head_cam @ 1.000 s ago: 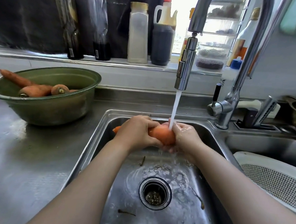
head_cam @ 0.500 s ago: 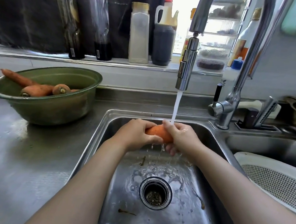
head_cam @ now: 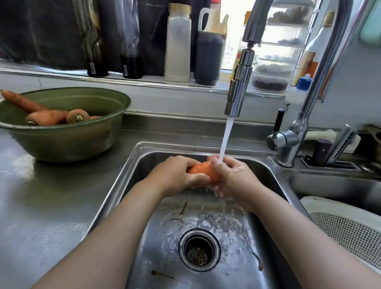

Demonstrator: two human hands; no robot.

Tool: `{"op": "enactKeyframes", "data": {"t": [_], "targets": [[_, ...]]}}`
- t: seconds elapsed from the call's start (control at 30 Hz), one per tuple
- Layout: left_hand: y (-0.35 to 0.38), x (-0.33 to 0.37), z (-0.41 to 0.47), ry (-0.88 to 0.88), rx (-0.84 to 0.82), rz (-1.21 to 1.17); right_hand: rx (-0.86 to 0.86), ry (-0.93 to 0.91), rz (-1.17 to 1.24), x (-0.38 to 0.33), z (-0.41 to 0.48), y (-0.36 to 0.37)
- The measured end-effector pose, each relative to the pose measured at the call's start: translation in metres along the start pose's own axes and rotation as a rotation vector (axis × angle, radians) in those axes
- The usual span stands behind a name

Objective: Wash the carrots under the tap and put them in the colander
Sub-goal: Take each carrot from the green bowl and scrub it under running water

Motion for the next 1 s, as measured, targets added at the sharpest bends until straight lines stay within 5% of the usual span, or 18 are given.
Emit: {"op": "enactKeyframes", "data": {"t": [0.13,0.4,0.63,0.87,1.0], "targets": [[0.001,-0.005,0.001,-0.007,-0.01,0.009,-0.146,0.084,0.151,0.008,-0.004,0.004],[-0.003,0.008,-0.003,0.036,0.014,-0.016,0.16,0.074,0.11,0.004,0.002,-0.008],[-0.005,-0.002,-0.003,0.018,-0.008,-0.075,-0.162,0.089,0.247,0.004,-0.004,0.004],[-0.001,0.007,-0.003,0.038,-0.01,-0.063,0.25,-0.006,0.024,-0.004,-0.002,-0.01],[0.002,0.005,-0.002,0.021,-0.01,-0.041,0.113,0.055,0.005,0.0,-0.001,-0.009]]}}
Point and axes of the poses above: each hand's wrist, its own z-axis towards the middle knuckle, its own y-axis out of the palm, x = y × z, the point moved 9 cm from there along z, towards the middle knuckle, and after that the axes turned 8 degrees about -y, right-handed, at the moved point
